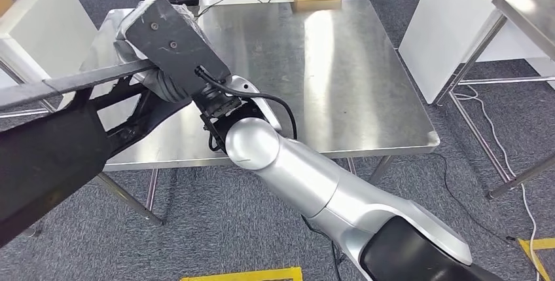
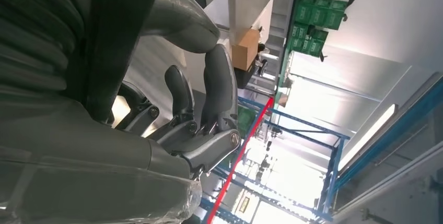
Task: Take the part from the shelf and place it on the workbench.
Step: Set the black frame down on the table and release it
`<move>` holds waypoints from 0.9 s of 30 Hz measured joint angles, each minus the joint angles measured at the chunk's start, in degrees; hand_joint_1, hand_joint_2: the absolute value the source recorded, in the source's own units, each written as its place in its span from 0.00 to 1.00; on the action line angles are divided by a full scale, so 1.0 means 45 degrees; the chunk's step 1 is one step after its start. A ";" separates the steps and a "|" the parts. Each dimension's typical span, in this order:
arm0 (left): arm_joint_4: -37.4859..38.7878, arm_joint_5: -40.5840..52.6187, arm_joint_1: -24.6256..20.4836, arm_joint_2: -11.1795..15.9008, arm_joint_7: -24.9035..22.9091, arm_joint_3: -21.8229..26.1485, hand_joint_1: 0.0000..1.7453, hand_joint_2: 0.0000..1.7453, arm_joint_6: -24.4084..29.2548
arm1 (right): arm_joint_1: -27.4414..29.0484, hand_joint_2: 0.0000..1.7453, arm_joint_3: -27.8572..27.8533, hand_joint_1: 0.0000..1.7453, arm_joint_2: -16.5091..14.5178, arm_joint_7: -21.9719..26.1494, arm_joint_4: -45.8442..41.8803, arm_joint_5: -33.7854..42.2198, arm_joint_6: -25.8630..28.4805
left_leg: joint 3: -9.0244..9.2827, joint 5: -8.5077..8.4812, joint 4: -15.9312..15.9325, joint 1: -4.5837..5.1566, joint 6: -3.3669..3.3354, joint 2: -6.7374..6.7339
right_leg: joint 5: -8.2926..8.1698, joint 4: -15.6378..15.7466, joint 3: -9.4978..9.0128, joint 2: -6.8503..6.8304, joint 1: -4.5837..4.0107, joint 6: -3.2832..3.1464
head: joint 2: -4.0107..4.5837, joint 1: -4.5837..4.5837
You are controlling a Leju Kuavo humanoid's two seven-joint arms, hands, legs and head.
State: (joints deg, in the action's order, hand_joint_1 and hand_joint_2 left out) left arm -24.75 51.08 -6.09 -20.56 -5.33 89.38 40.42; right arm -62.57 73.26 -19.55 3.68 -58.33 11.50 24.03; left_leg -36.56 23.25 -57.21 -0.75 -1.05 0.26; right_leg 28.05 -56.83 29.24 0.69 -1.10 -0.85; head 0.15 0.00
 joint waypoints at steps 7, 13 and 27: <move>-0.0051 0.0374 0.0007 -0.0043 -0.0227 -0.0002 0.00 1.00 0.0002 | 0.0070 1.00 0.0051 1.00 0.0011 0.0011 -0.0069 -0.0051 -0.0007 | 0.0651 0.0297 0.0143 -0.0160 -0.0187 0.0032 | 0.1091 -0.3597 0.2221 -0.0039 0.0255 0.0369 | -0.0001 0.0041; -0.0069 0.0586 0.0025 -0.0028 -0.0369 0.0002 0.00 1.00 -0.0002 | 0.0158 1.00 0.0116 1.00 0.0038 0.0012 -0.0064 -0.0086 -0.0017 | 0.1365 0.0992 0.0129 -0.0376 0.0344 0.0119 | -0.0815 -0.0364 0.1602 -0.0262 0.0621 0.1076 | 0.0000 0.0097; -0.0368 0.0608 0.0045 -0.0001 -0.0998 0.0005 0.00 1.00 0.0001 | 0.0247 1.00 0.0200 1.00 0.0015 -0.0834 0.0864 -0.1327 0.0308 | -0.1024 0.0519 -0.1386 -0.0013 0.0028 -0.0003 | 0.0240 -0.0163 0.0021 0.0005 0.0107 -0.0142 | -0.0004 -0.0044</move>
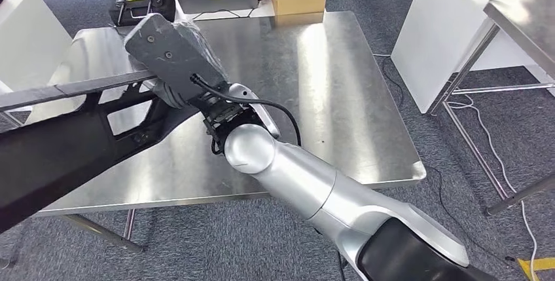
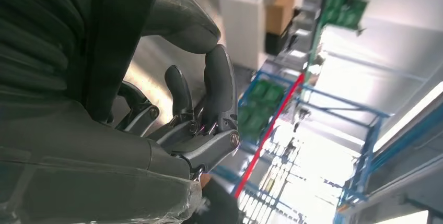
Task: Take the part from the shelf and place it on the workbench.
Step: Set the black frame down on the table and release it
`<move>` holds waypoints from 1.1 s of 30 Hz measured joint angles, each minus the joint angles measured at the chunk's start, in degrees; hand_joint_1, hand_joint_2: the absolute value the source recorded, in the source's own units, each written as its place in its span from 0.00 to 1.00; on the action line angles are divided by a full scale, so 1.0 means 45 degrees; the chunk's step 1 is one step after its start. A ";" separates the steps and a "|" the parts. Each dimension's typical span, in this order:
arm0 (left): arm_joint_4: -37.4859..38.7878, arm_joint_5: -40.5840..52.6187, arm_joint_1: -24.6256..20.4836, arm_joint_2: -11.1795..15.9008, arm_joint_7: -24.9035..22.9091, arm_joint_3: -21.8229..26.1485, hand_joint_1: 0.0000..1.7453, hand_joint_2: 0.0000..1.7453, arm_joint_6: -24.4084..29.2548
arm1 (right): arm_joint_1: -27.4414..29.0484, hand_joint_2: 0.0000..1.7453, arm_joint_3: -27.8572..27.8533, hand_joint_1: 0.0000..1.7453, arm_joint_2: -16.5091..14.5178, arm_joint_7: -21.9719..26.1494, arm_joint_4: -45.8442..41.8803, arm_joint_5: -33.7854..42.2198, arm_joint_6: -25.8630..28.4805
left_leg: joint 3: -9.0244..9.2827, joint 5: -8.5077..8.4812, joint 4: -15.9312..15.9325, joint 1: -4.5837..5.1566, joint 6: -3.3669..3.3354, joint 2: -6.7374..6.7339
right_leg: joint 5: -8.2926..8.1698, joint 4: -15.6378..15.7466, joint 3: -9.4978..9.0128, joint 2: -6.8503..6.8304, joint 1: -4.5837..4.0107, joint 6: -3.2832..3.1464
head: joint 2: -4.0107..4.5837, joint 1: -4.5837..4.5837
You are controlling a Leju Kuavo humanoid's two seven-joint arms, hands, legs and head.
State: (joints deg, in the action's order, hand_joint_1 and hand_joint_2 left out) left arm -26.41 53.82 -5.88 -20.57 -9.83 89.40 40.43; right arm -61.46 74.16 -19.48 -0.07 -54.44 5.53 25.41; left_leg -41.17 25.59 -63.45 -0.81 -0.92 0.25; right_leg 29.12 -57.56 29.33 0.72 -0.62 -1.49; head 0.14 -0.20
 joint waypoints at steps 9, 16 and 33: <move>-0.0106 -0.2790 0.0035 -0.0018 0.1284 -0.0004 0.00 1.00 0.0001 | -0.0189 1.00 -0.1003 1.00 0.0057 -0.0655 0.3268 -0.1974 0.0736 | 0.1147 -0.0515 0.1244 0.0133 -0.0580 0.0244 | 0.0914 -0.2759 0.1192 0.0027 -0.0041 0.0419 | 0.0002 0.0028; -0.0068 -0.4370 0.0060 -0.0071 0.2413 0.0005 0.00 1.00 0.0001 | -0.0125 1.00 -0.1511 1.00 0.0106 -0.1172 0.5287 -0.3347 0.1024 | 0.1992 0.0244 0.1233 0.0139 -0.0354 0.0332 | -0.0667 -0.0510 0.1679 -0.0087 0.0156 0.0894 | 0.0001 0.0034; 0.0491 -0.5964 -0.0268 -0.0141 0.3944 -0.0004 0.00 1.00 -0.0012 | 0.0184 1.00 -0.2633 1.00 0.0010 -0.1975 0.7254 -0.6341 0.0808 | 0.1115 -0.0386 0.1244 -0.0244 0.0331 -0.0084 | -0.0692 0.0212 0.0604 -0.0027 0.0240 0.0443 | 0.0002 -0.0021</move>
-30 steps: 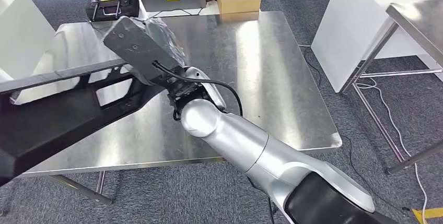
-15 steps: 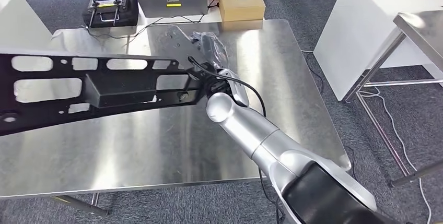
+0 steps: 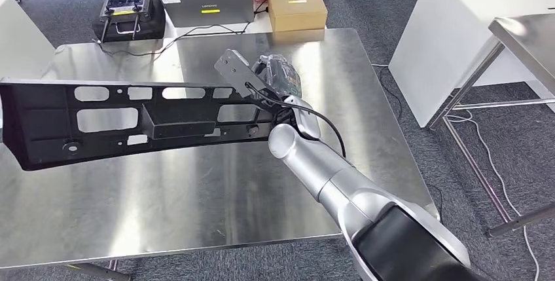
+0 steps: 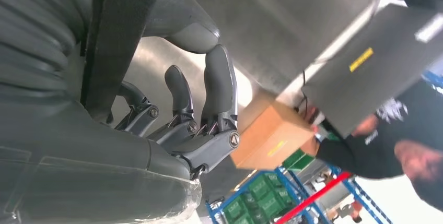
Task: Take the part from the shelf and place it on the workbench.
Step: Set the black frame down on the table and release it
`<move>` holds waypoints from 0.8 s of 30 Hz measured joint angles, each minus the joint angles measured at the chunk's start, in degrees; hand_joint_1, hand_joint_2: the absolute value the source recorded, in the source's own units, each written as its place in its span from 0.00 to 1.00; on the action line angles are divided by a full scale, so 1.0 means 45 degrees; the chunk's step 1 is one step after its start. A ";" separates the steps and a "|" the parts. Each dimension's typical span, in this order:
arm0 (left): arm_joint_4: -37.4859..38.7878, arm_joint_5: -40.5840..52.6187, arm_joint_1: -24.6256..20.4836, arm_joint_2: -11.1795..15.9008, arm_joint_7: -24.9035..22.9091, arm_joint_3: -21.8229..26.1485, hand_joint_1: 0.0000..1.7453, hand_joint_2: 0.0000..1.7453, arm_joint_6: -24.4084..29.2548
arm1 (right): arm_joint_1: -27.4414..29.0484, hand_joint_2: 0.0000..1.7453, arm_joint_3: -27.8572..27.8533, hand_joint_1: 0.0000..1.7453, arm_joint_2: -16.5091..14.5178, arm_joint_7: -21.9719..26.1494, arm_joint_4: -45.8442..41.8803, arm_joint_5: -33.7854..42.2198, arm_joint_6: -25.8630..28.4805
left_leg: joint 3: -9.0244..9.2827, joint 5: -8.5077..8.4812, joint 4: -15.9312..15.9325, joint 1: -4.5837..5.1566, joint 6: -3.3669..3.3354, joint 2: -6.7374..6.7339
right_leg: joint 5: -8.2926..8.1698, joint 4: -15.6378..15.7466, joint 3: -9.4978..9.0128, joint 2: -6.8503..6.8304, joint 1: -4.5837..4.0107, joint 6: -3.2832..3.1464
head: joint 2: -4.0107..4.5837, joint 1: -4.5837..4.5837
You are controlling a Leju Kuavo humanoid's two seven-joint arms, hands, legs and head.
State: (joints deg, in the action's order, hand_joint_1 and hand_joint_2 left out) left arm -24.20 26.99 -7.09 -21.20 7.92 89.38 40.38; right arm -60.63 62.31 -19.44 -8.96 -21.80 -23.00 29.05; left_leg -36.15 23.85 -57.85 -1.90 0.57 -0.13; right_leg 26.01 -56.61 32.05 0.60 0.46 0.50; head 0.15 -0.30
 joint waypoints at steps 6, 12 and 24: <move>0.0929 -0.1254 -0.0182 0.0212 0.1439 0.0000 0.00 1.00 -0.0006 | 0.0314 1.00 -0.0363 1.00 0.0016 -0.0199 0.0185 -0.0707 -0.0216 | 0.0055 -0.0113 0.0027 0.0177 -0.0157 0.0148 | 0.0070 0.0064 -0.0079 -0.0113 -0.0079 -0.0039 | 0.0000 0.0046; 0.1475 -0.1367 -0.0215 0.0402 0.1529 0.0000 0.00 1.00 -0.0006 | 0.0427 0.00 -0.0553 0.00 0.0016 -0.0245 0.0309 -0.0827 -0.0229 | 0.0053 -0.0080 0.0024 0.0260 -0.0314 0.0153 | 0.0028 0.0182 -0.0116 -0.0123 -0.0029 0.0044 | -0.0001 0.0042; 0.2053 -0.1343 -0.0336 0.0720 0.1423 0.0002 0.00 0.00 -0.0411 | 0.0696 0.00 -0.1006 0.00 0.0072 -0.0572 0.0805 -0.1528 -0.0180 | 0.0055 -0.0085 0.0017 0.0254 -0.0366 0.0139 | 0.0015 0.0181 -0.0079 -0.0121 0.0026 0.0324 | -0.0001 0.0037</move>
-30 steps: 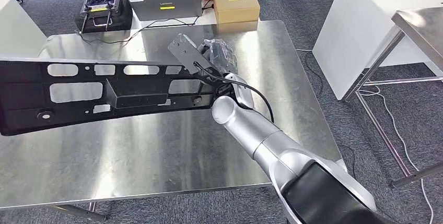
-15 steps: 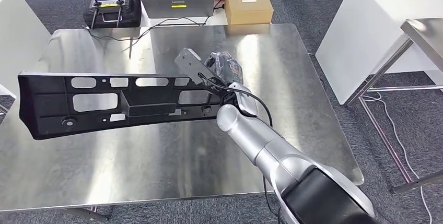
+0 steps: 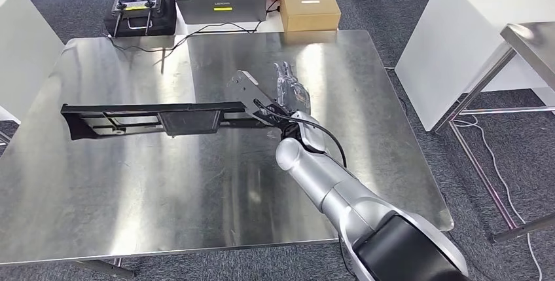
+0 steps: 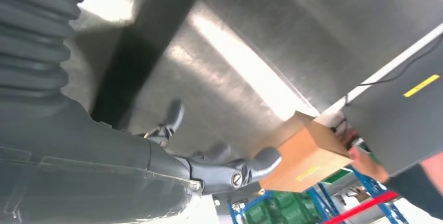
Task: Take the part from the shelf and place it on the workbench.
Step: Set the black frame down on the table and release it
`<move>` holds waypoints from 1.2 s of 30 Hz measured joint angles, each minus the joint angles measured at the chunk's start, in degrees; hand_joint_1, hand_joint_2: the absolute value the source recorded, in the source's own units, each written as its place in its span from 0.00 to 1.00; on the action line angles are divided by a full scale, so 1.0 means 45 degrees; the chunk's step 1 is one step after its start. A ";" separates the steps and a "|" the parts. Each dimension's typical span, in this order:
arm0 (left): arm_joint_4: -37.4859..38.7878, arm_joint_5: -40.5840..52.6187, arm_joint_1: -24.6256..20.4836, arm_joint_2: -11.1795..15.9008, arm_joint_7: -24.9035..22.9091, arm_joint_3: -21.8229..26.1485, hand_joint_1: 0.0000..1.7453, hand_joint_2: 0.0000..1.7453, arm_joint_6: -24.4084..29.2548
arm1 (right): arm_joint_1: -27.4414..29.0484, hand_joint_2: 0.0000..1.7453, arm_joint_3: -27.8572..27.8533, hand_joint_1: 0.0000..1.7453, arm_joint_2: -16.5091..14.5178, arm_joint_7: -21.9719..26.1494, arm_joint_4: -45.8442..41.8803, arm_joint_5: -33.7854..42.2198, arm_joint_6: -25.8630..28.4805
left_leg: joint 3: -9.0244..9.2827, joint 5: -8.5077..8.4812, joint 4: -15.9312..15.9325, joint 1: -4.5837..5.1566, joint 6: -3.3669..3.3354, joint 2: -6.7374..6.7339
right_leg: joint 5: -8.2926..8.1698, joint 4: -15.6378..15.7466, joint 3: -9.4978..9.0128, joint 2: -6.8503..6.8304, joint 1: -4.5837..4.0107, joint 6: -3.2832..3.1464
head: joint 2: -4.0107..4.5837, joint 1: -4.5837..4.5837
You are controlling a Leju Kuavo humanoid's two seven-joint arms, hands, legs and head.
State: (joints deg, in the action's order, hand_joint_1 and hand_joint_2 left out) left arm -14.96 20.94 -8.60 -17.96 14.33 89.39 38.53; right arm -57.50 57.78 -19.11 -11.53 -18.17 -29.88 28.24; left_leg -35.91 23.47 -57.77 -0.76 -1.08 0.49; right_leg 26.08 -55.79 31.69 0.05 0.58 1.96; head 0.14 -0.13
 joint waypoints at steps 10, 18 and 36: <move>0.0205 -0.0011 -0.0050 0.0158 0.0066 -0.0001 0.00 0.00 -0.0147 | 0.0000 0.00 -0.0269 0.00 0.0080 -0.0058 0.0136 -0.0196 0.0000 | 0.0001 0.0000 0.0002 -0.0009 0.0002 -0.0005 | 0.0000 -0.0011 0.0007 0.0001 -0.0003 0.0000 | 0.0000 0.0000; 0.0397 0.0142 -0.0078 0.0207 -0.0341 0.0000 0.00 0.00 0.0321 | -0.0022 0.00 -0.0980 0.00 0.0038 0.0016 0.0302 -0.0817 -0.2224 | 0.0001 0.0001 0.0008 -0.0011 0.0004 -0.0008 | 0.0005 -0.0021 0.0008 0.0002 -0.0005 -0.0002 | -0.0001 0.0001; 0.0297 -0.0762 -0.0079 0.0050 0.1153 -0.0004 0.00 0.00 0.0153 | 0.1065 0.00 -0.2556 0.00 -0.0081 0.5052 -0.2036 0.0129 -0.1258 | 0.0002 0.0001 0.0008 -0.0012 0.0005 0.0003 | 0.0009 -0.0020 0.0002 -0.0008 -0.0005 -0.0003 | 0.0001 -0.0001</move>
State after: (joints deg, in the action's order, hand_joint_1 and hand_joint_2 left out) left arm -13.62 17.51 -8.95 -17.74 19.52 89.38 39.22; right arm -52.71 46.28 -19.48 11.20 -27.34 -29.30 22.58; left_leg -35.90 23.47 -57.74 -0.81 -1.06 0.51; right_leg 26.12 -55.88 31.70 0.01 0.55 1.95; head 0.15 -0.14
